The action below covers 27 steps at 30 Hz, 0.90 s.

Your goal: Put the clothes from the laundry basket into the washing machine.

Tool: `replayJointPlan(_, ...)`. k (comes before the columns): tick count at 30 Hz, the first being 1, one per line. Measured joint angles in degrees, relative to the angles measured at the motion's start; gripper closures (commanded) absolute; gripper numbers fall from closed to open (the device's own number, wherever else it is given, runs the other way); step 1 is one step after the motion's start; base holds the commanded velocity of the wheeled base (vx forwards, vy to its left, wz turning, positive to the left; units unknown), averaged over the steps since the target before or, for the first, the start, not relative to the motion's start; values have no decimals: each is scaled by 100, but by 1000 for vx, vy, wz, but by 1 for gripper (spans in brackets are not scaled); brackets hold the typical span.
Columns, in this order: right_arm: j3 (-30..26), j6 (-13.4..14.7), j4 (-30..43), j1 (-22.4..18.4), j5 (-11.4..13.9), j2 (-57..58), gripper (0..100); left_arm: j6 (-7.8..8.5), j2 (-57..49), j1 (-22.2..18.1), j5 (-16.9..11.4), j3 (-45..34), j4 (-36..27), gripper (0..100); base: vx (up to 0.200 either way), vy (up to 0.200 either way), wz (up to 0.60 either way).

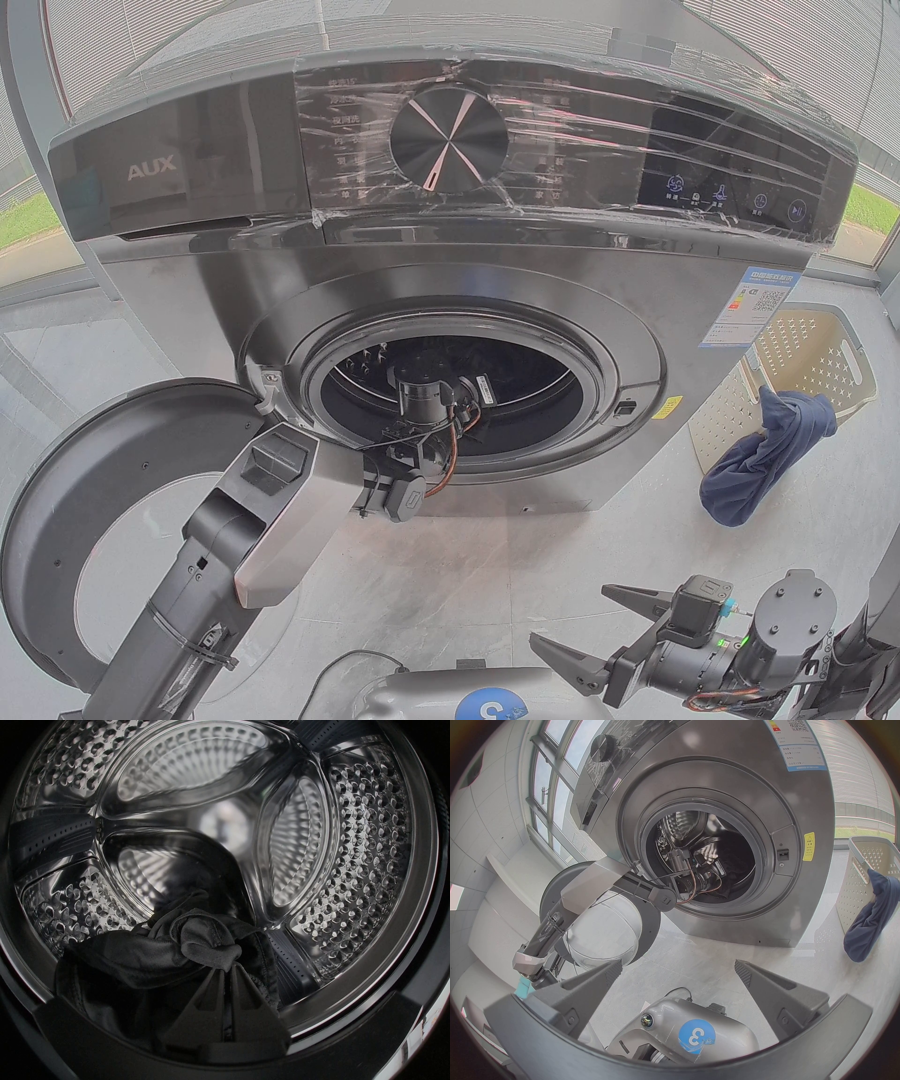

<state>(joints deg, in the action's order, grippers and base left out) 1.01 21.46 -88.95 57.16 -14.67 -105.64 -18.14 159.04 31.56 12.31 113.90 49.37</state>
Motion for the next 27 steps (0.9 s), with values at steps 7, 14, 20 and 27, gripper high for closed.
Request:
replayJointPlan(7,0,0,0,5,2,-22,0,-17,111,-78,51,66,178,0,0,0,0)
replayJointPlan(14,0,0,0,35,-2,-67,0,38,9,-28,347,66,110,0,0,0,0)
replayJointPlan(20,0,0,-2,37,0,-91,0,213,-284,62,633,-360,-121,0,0,0,0)
replayJointPlan(27,0,0,-2,37,-2,-113,0,364,-385,118,605,-905,-304,0,0,0,0)
